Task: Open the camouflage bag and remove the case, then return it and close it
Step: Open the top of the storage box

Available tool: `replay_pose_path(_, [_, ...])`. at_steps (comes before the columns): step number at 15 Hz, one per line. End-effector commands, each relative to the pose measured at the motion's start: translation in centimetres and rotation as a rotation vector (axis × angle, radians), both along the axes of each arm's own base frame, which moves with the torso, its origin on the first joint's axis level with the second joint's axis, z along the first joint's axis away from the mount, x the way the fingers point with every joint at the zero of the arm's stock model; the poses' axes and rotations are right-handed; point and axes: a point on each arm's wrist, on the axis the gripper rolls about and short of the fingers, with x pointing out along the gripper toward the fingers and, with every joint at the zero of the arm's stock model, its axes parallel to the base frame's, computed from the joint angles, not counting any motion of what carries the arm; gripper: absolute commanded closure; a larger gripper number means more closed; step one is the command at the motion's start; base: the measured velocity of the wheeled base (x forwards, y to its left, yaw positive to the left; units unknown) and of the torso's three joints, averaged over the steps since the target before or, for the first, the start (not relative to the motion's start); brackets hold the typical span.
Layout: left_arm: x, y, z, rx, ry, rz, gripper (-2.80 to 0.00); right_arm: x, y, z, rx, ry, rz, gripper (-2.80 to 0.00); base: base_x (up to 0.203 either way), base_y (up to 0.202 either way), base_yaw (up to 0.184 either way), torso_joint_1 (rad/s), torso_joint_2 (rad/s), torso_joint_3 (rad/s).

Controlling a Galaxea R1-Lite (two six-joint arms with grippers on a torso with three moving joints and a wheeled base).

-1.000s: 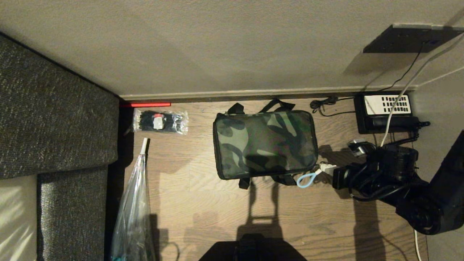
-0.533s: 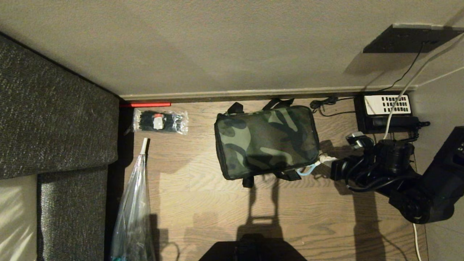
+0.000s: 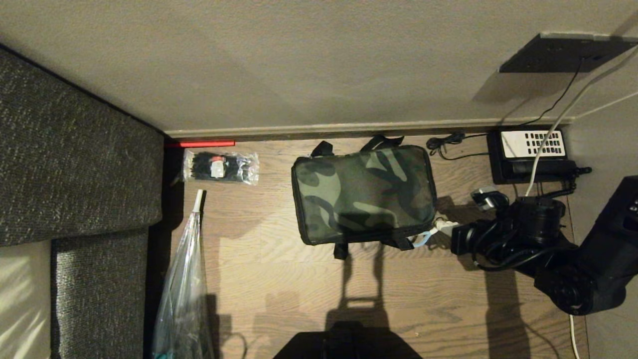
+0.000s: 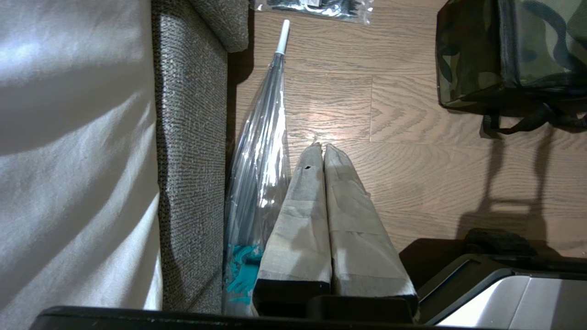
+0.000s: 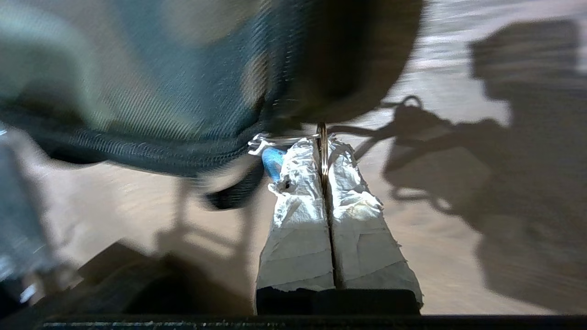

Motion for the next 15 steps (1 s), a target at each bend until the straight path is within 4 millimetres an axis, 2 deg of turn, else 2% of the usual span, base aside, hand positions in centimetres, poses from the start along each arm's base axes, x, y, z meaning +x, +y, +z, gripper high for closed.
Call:
replay_pose_path(1, [0.0,0.0,-0.1,0.000,0.002,0.001,0.00,-0.6,1.5,0.2,0.020,0.004,0.047,0.00,0.000,0.000,0.000,0.000,0.00,0.000])
replay_pose_path(10, [0.0,0.0,-0.1,0.000,0.001,0.001,0.00,0.5,2.8,-0.9,-0.005,-0.041,0.080,0.00,0.000,0.000,0.000,0.000,0.00,0.000])
replay_pose_path(15, [0.0,0.0,-0.1,0.000,0.001,0.001,0.00,0.4,6.1,-1.3,-0.013,-0.044,0.091,0.00,0.000,0.000,0.000,0.000,0.00,0.000])
